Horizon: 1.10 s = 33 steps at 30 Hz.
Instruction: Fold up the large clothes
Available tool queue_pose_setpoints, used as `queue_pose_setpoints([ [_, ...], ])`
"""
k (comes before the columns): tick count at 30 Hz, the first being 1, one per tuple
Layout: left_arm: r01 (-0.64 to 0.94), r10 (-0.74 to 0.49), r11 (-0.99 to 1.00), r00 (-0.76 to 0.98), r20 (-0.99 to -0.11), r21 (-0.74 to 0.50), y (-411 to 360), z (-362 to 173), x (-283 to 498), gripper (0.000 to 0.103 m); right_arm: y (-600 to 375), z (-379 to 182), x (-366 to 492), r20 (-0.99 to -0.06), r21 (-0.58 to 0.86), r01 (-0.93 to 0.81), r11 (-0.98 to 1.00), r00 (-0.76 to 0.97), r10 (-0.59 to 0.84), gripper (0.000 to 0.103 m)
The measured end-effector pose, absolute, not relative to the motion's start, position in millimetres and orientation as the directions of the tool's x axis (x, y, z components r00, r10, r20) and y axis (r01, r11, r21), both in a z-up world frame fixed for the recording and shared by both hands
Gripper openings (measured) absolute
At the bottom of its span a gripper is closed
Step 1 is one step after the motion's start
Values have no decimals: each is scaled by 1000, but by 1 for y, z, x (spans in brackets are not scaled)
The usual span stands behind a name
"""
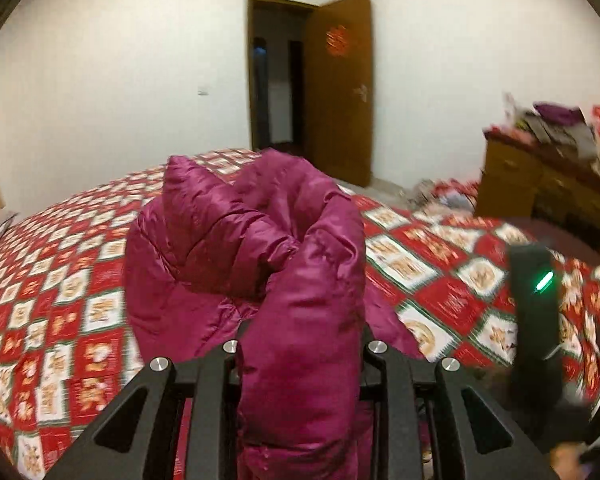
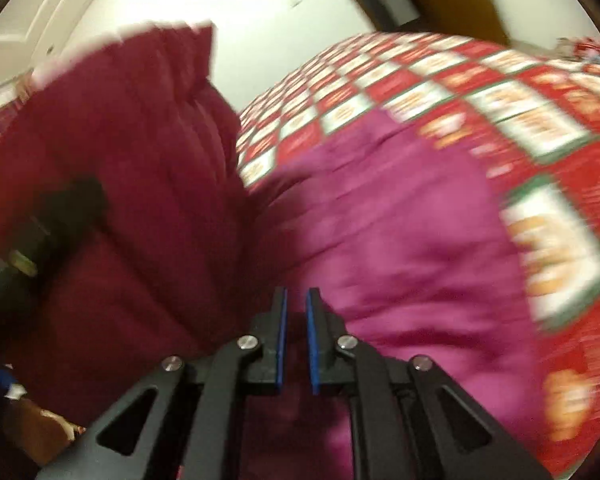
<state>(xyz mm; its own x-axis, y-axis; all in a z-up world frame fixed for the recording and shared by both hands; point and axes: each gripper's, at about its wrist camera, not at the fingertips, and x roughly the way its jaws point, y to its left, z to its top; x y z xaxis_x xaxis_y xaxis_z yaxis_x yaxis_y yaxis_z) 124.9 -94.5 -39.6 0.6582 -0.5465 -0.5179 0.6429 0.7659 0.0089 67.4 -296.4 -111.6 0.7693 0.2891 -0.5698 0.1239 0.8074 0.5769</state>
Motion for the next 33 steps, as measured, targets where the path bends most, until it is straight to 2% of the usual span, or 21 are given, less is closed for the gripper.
queue_pose_setpoints([
  [6, 704, -565, 710, 579, -588, 11, -134, -74, 121, 26, -359, -115, 36, -590, 551, 238, 800, 788, 173, 15],
  [11, 728, -564, 685, 530, -634, -1, -154, -101, 119, 26, -376, -121, 31, -602, 547, 260, 796, 783, 158, 15],
  [17, 753, -582, 658, 498, -642, -12, -165, -127, 123, 26, -390, -133, 32, -611, 556, 278, 783, 775, 159, 15],
  [21, 758, -596, 648, 452, -664, -66, -164, -127, 132, 29, -388, -135, 30, -620, 549, 286, 785, 769, 154, 15],
  [22, 756, -592, 652, 457, -664, -60, -162, -124, 130, 32, -389, -133, 29, -617, 550, 285, 785, 772, 152, 15],
  [26, 740, -541, 673, 470, -698, -23, -164, -99, 110, 56, -395, -123, 22, -608, 544, 289, 788, 783, 133, 17],
  [29, 741, -567, 672, 530, -631, 19, -157, -74, 85, 69, -403, -117, 13, -608, 538, 303, 786, 786, 113, 17],
  [33, 758, -636, 651, 507, -581, -51, -141, -46, 68, 73, -414, -112, 1, -611, 529, 328, 783, 787, 83, 21],
])
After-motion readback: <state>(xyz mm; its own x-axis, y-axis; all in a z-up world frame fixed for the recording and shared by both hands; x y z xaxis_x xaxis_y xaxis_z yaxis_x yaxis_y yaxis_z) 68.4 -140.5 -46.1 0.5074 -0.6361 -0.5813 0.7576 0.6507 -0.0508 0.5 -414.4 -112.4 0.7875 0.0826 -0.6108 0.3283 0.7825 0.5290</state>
